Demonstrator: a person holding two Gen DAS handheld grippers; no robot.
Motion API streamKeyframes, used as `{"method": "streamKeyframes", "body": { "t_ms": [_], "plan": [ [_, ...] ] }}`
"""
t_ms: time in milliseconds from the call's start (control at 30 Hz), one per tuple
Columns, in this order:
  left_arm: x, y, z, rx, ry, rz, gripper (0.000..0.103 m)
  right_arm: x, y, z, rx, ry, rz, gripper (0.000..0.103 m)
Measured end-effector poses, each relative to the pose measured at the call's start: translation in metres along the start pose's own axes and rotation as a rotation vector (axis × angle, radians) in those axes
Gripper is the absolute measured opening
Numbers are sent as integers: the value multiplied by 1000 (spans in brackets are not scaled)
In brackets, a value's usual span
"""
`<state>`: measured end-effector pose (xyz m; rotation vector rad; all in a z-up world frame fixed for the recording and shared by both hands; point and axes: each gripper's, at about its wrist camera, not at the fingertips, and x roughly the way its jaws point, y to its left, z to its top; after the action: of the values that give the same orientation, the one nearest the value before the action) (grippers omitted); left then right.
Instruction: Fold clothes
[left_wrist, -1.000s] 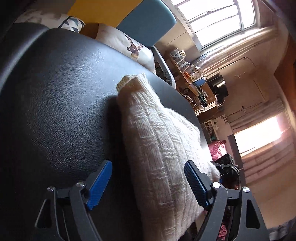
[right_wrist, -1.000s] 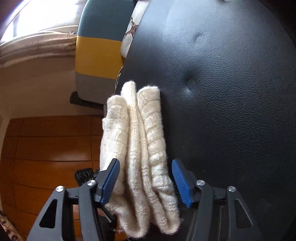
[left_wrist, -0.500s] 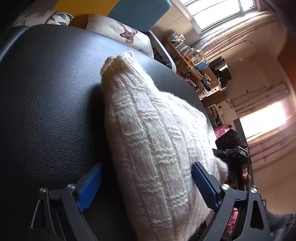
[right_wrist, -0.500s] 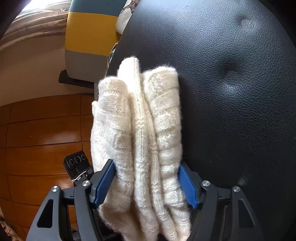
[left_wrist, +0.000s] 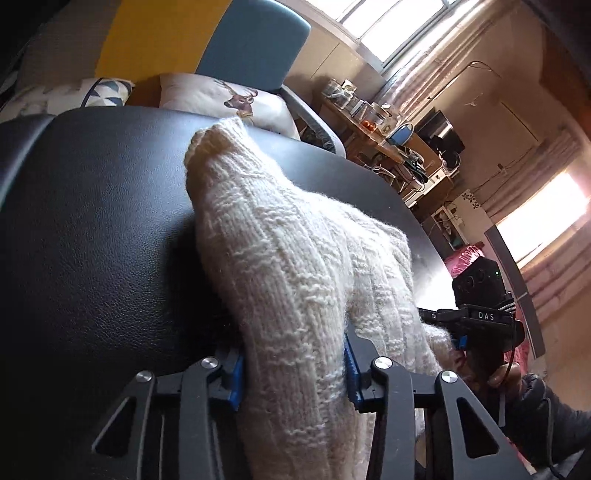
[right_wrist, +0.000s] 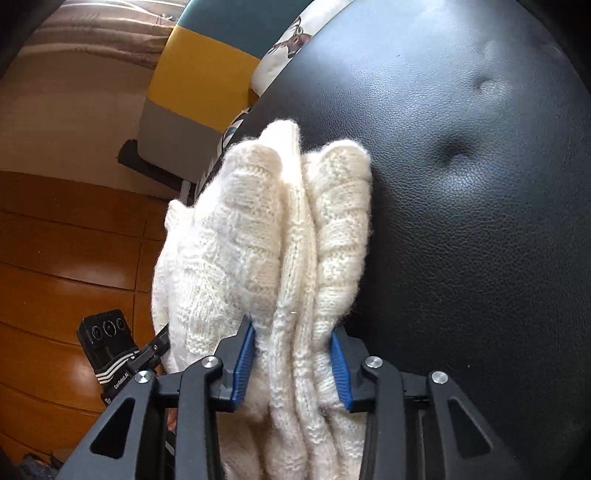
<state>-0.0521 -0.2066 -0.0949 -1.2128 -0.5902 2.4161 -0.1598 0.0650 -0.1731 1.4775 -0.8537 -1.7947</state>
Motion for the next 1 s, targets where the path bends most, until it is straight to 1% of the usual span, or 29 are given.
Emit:
{"method": "streamKeyframes", "body": {
  "t_ms": [100,167,267,367,433,500,567,600,633,700,733,833,900,933,967,1000],
  "plan": [
    [-2,-17,2,38,-14,-38,41,-8,-8,-10,24,-29,36,35],
    [3,-35,7,79,-9,-74,41,-20,-11,-16,43,-76,62,34],
    [20,-74,19,171,15,-124,41,-49,-15,-25,48,-151,78,33],
    [50,-126,39,279,39,-171,41,-92,-25,-23,61,-235,82,33],
    [73,-167,55,354,49,-206,41,-124,-32,-17,58,-305,58,33],
    [98,-202,73,396,59,-251,41,-166,-45,-7,62,-383,37,33],
    [123,-236,92,432,70,-296,41,-203,-52,3,50,-454,-6,33],
    [138,-250,98,446,82,-305,41,-221,-56,9,44,-489,-29,33],
    [153,-262,103,457,96,-309,41,-242,-65,18,43,-513,-61,33],
    [188,-279,106,456,139,-288,41,-271,-88,33,77,-542,-127,33],
    [208,-284,105,459,172,-272,41,-275,-102,38,104,-538,-167,33],
    [263,-283,94,480,258,-146,42,-283,-146,47,195,-499,-281,33],
    [272,-272,95,443,264,-153,45,-295,-178,35,209,-496,-282,33],
    [275,-267,96,420,264,-163,46,-298,-186,29,211,-510,-267,34],
    [274,-264,96,419,265,-165,47,-301,-191,23,214,-525,-250,34],
    [273,-263,97,424,266,-165,48,-304,-194,19,211,-532,-251,35]
  ]
}}
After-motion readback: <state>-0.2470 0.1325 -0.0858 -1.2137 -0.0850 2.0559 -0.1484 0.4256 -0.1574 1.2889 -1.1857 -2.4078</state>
